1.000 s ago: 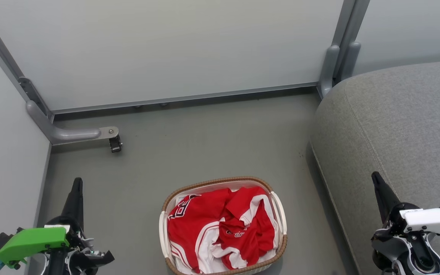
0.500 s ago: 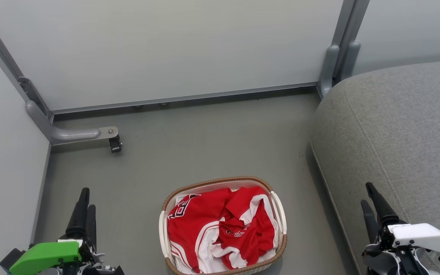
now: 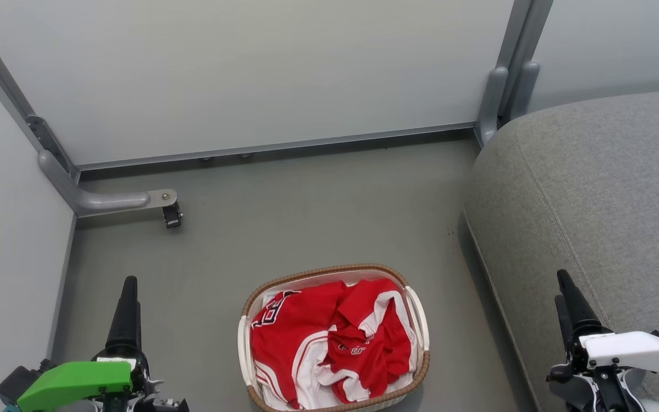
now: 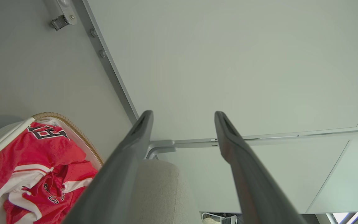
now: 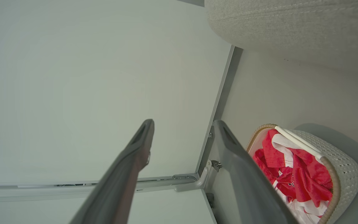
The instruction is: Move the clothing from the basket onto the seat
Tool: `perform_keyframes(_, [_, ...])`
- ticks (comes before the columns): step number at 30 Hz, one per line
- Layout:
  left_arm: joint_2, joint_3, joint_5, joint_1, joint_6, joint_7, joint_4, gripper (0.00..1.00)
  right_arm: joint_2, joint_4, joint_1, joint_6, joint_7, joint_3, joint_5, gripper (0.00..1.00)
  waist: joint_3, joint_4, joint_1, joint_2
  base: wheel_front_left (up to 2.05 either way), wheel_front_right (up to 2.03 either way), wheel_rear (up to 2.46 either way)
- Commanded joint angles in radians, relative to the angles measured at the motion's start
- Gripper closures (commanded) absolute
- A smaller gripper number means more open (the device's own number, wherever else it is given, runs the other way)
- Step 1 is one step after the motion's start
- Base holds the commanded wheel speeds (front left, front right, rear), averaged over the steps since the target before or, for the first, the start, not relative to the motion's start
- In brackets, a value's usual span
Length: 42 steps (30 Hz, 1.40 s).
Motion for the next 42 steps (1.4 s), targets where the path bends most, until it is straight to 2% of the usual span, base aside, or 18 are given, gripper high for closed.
perform_keyframes(1, [0.006,-0.002,0.035,0.001,-0.001,-0.011,-0.025,0.0,-0.009,-0.025,-0.009,0.0,-0.012,-0.005,-0.04,0.0,0.0,0.0,0.0,0.0,0.0,0.0,0.0])
perform_keyframes(22, [0.008,-0.031,0.431,0.039,0.021,-0.087,-0.082,0.0,-0.013,-0.08,0.021,0.0,-0.088,0.017,-0.438,0.0,0.002,0.001,0.0,0.0,0.0,0.0,0.0])
perform_keyframes(34, [0.01,-0.06,0.665,0.07,0.054,-0.123,-0.093,0.0,-0.014,-0.103,0.037,0.0,-0.124,0.059,-0.669,0.0,-0.001,0.0,0.0,0.0,0.0,0.0,0.0])
perform_keyframes(42, [0.01,-0.091,0.794,0.086,0.056,-0.145,-0.098,0.0,-0.015,-0.093,0.047,0.0,-0.147,0.077,-0.76,0.0,-0.001,0.0,0.0,0.0,0.0,0.0,0.0])
